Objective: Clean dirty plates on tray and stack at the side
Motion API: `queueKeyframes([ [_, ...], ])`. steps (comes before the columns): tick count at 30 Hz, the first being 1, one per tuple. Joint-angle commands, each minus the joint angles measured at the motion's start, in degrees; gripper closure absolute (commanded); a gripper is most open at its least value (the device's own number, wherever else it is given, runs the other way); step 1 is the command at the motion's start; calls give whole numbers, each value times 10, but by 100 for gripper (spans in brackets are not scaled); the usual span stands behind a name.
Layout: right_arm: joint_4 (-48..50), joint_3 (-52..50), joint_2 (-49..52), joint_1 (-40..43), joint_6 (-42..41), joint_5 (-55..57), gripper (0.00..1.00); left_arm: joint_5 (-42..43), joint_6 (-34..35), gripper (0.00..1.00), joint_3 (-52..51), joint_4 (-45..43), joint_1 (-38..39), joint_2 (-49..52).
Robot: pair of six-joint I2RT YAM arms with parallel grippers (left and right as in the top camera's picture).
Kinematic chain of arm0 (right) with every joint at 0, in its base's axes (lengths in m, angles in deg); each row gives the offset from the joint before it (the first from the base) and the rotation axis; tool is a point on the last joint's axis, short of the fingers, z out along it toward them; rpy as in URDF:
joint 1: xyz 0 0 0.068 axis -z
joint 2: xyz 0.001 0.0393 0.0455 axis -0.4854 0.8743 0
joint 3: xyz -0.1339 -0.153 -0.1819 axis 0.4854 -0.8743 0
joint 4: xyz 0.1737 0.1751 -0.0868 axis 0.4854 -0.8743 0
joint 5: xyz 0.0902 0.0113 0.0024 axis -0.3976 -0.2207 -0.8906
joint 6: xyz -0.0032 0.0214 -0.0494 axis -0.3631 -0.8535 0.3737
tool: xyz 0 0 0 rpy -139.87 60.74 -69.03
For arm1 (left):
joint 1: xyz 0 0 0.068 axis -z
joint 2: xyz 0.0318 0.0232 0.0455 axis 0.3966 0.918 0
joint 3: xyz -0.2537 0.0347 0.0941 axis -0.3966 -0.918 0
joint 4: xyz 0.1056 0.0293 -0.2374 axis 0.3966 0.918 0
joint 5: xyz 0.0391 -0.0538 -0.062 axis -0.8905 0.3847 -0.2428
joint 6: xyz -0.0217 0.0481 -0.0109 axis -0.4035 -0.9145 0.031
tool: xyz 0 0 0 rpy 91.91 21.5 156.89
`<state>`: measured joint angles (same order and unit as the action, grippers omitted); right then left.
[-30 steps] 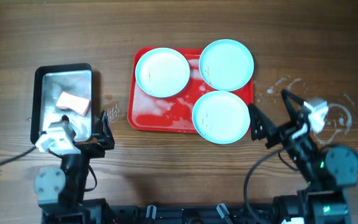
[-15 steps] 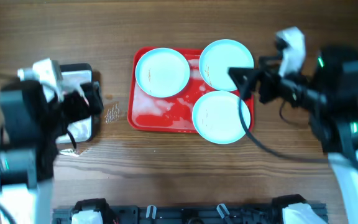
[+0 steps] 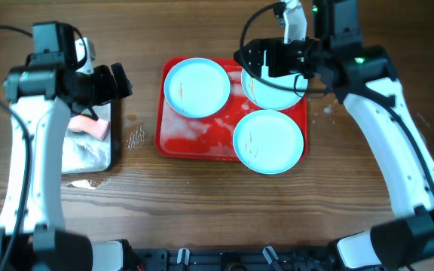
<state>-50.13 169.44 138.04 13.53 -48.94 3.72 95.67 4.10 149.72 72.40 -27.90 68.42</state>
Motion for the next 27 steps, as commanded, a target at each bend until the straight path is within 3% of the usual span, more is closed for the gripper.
queueKeyframes([
  [1, -6, 10, 27, -4, -21, -12, 0, -75, 127, 0, 8, -2, 1, 62],
  [4, -10, 10, 32, -13, -15, -7, 0, -165, 252, 0, 8, 2, -3, 109],
  [9, -12, 10, 33, -35, -6, 36, 0, -207, 382, 1, 7, -3, -26, 161],
  [17, -23, 9, 33, -65, -6, 88, 0, -206, 402, 22, -6, -34, -76, 201],
  [27, -24, 9, 33, -66, -6, 101, 0, -193, 402, 35, -79, -142, -78, 207],
])
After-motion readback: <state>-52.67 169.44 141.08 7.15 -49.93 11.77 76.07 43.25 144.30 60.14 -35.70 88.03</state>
